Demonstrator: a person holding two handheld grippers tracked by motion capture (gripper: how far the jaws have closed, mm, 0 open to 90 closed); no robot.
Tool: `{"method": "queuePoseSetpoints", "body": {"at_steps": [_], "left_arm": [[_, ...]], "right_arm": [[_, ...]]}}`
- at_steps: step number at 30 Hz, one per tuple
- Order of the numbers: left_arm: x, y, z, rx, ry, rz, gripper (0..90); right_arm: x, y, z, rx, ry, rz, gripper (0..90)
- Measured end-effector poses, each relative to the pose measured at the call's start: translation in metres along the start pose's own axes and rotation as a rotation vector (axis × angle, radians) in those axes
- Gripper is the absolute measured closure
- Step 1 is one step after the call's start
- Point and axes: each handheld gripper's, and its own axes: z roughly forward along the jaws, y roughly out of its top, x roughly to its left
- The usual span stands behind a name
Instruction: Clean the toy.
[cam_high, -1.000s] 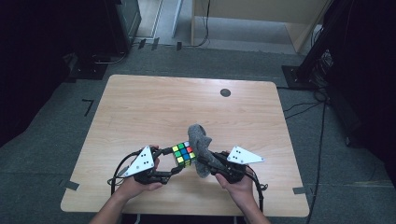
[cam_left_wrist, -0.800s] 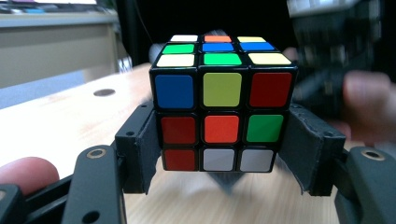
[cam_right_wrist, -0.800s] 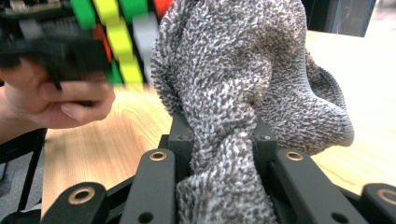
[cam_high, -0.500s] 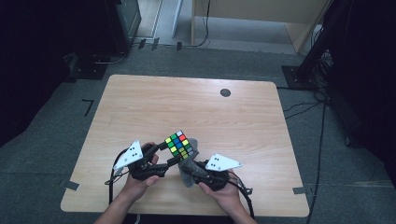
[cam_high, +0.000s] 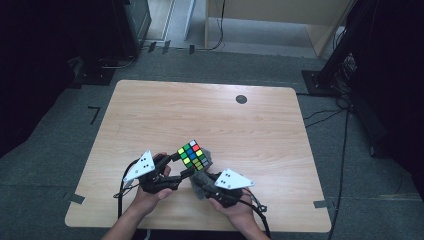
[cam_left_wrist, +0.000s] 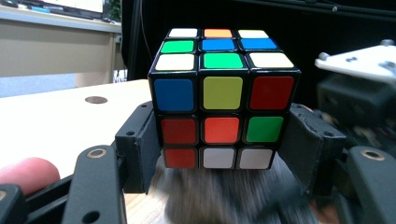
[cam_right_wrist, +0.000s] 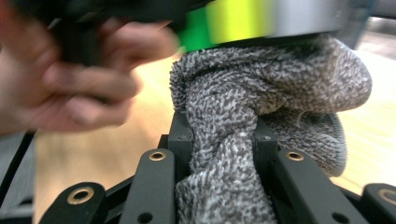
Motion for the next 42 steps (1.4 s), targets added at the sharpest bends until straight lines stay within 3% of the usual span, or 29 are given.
{"method": "queuePoseSetpoints", "body": {"at_steps": [2,3,8,10,13,15,17,20,21,23,27,29,31,33,36,38,41,42], "left_arm": [[0.0,0.0,-0.001,0.002,0.009,0.007,34.6],[0.001,0.0,-0.001,-0.005,0.008,-0.001,34.6],[0.003,0.002,-0.003,-0.022,0.003,-0.014,34.6],[0.001,0.001,-0.002,-0.016,0.002,-0.006,34.7],[0.0,0.001,-0.001,-0.003,0.008,0.007,34.7],[0.001,0.001,-0.002,-0.012,0.009,0.005,34.7],[0.002,0.002,-0.004,-0.022,0.01,-0.006,34.7],[0.003,0.001,-0.003,-0.011,0.013,0.006,34.7],[0.002,0.0,-0.002,-0.01,0.011,0.004,34.7],[0.001,0.0,0.0,-0.009,0.007,0.0,34.7],[0.002,0.0,-0.002,-0.009,0.014,0.004,34.7],[0.004,0.001,-0.004,-0.015,0.038,0.008,34.7],[0.007,0.002,-0.007,-0.021,0.059,0.0,34.7],[0.01,0.002,-0.008,-0.018,0.067,-0.01,34.7],[0.012,0.0,-0.007,-0.008,0.073,-0.022,34.7],[0.012,-0.001,-0.005,-0.004,0.075,-0.028,34.7],[0.013,-0.001,-0.005,-0.002,0.081,-0.033,34.7],[0.013,-0.001,-0.005,-0.002,0.084,-0.036,34.6]], "right_arm": [[0.003,0.001,0.002,0.028,-0.023,-0.025,69.6],[0.0,0.002,0.0,0.03,-0.034,-0.014,69.6],[-0.024,0.005,-0.019,-0.063,-0.137,0.088,69.7],[-0.018,0.005,-0.014,-0.046,-0.123,0.056,69.7],[0.006,0.004,0.0,0.025,-0.058,-0.054,69.6],[0.013,0.005,0.003,0.039,-0.037,-0.081,69.6],[0.006,0.007,-0.002,0.025,-0.052,-0.043,69.7],[-0.016,0.007,-0.015,-0.025,-0.166,0.05,70.0],[-0.02,0.007,-0.017,-0.033,-0.182,0.067,69.9],[-0.016,0.006,-0.014,-0.024,-0.152,0.05,69.8],[0.009,0.003,0.002,0.007,0.002,-0.054,69.5],[0.01,0.004,0.003,0.011,-0.002,-0.064,69.3],[0.003,0.004,0.0,0.021,-0.063,-0.06,69.2],[-0.009,0.003,-0.005,0.035,-0.174,-0.073,69.2],[-0.032,-0.001,-0.009,0.062,-0.256,-0.017,66.1],[-0.042,-0.004,-0.008,0.095,-0.299,-0.013,57.6],[-0.049,-0.006,-0.011,0.082,-0.367,-0.015,35.1],[-0.048,-0.004,-0.012,0.075,-0.379,-0.02,32.3]]}}
